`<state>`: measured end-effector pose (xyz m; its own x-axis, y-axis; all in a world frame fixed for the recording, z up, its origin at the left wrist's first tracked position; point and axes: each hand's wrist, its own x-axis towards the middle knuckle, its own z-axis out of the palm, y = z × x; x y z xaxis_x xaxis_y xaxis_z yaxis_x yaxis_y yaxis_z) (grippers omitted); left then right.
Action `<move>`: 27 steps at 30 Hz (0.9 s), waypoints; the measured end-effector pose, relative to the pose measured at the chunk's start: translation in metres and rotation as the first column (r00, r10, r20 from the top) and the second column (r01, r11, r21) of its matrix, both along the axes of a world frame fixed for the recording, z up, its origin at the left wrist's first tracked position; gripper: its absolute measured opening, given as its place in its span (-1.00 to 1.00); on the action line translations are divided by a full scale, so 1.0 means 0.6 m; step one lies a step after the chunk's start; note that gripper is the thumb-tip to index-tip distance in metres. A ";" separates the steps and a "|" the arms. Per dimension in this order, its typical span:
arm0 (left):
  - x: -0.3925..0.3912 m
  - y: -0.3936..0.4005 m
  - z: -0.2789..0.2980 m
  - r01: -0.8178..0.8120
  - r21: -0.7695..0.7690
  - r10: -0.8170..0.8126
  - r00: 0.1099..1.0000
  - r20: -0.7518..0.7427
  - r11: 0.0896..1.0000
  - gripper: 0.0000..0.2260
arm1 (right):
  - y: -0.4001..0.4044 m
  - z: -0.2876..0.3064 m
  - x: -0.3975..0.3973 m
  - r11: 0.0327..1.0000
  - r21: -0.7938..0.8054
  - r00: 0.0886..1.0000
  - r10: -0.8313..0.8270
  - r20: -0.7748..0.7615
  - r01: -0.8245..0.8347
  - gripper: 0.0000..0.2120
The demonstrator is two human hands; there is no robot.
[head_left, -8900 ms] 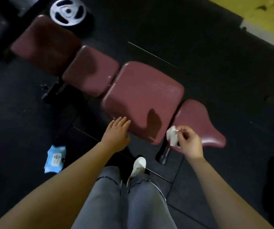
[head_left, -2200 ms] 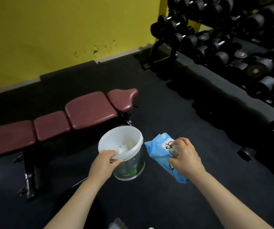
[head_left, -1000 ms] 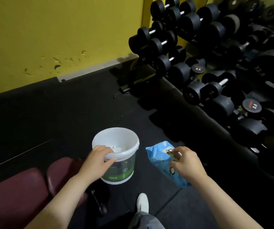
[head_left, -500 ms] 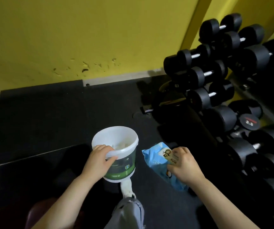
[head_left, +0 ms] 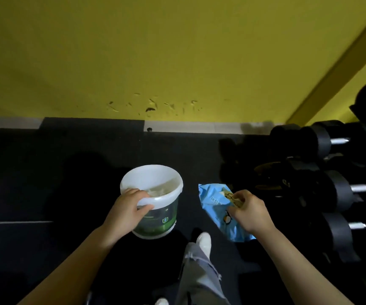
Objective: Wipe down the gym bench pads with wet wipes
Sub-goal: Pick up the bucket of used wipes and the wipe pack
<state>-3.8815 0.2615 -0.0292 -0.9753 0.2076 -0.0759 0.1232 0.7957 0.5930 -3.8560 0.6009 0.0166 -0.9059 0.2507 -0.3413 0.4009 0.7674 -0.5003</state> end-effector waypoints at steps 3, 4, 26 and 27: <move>-0.112 0.035 -0.008 -0.077 0.008 0.077 0.997 -0.005 0.997 -0.79 | 0.036 -0.016 -0.159 0.998 -0.033 0.999 0.051 -0.005 -0.051 -0.59; -0.149 0.048 -0.006 -0.107 0.011 0.107 0.994 0.013 0.994 -0.77 | 0.048 -0.019 -0.209 0.997 -0.027 0.997 0.071 0.001 -0.071 -0.60; -0.954 0.012 -0.057 -0.293 -0.011 0.288 0.931 0.225 0.956 -0.82 | 0.008 -0.138 -1.084 0.987 -0.084 0.976 0.150 0.155 -0.138 -0.67; -0.988 0.008 -0.060 -0.278 -0.024 0.275 0.933 0.231 0.960 -0.82 | 0.001 -0.142 -1.116 0.987 -0.096 0.976 0.143 0.164 -0.129 -0.69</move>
